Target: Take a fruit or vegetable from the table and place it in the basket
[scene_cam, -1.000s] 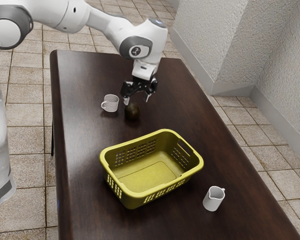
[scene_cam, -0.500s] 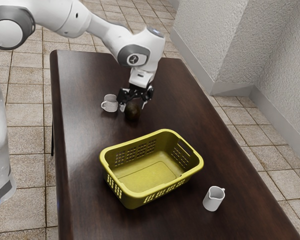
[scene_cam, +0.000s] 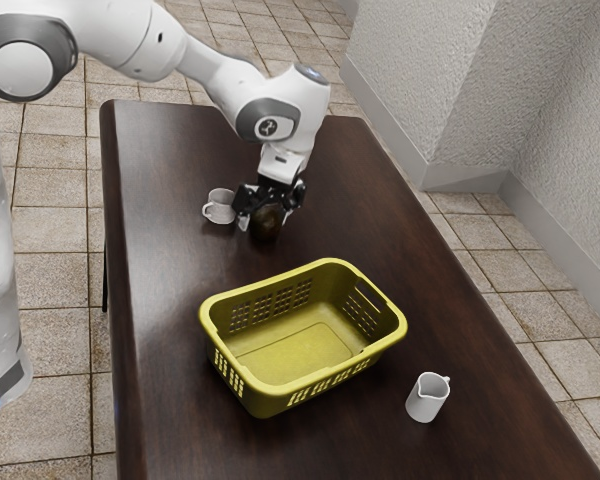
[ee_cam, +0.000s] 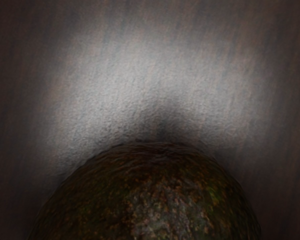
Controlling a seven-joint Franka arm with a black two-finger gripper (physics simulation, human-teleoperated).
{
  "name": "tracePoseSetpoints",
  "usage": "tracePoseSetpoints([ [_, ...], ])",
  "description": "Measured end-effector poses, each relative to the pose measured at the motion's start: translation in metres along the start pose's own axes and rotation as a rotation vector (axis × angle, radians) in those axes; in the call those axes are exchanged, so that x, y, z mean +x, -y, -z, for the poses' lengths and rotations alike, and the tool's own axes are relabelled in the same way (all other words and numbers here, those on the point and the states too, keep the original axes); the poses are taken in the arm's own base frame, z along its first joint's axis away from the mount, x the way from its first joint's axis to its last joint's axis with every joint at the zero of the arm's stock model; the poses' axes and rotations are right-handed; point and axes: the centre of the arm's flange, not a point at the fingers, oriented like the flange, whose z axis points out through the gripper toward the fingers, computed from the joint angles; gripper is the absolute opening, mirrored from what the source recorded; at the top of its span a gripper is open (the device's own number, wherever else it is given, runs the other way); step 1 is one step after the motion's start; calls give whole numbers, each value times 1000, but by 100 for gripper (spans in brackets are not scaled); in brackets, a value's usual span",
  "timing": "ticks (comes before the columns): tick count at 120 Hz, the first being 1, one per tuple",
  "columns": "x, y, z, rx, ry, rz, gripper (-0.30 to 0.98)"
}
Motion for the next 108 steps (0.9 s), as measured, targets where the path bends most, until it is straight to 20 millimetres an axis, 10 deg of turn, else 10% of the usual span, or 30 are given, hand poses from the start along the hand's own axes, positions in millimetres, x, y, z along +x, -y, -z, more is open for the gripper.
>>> tracePoseSetpoints([
  [18, 0, 1, -4, -5, 0, 1, 67],
  [50, 0, 2, -3, 3, -1, 7, 26],
  [76, 0, 2, 0, 11, -3, 15, 31],
  [108, 21, -6, 64, 117, -21, -13, 15],
])
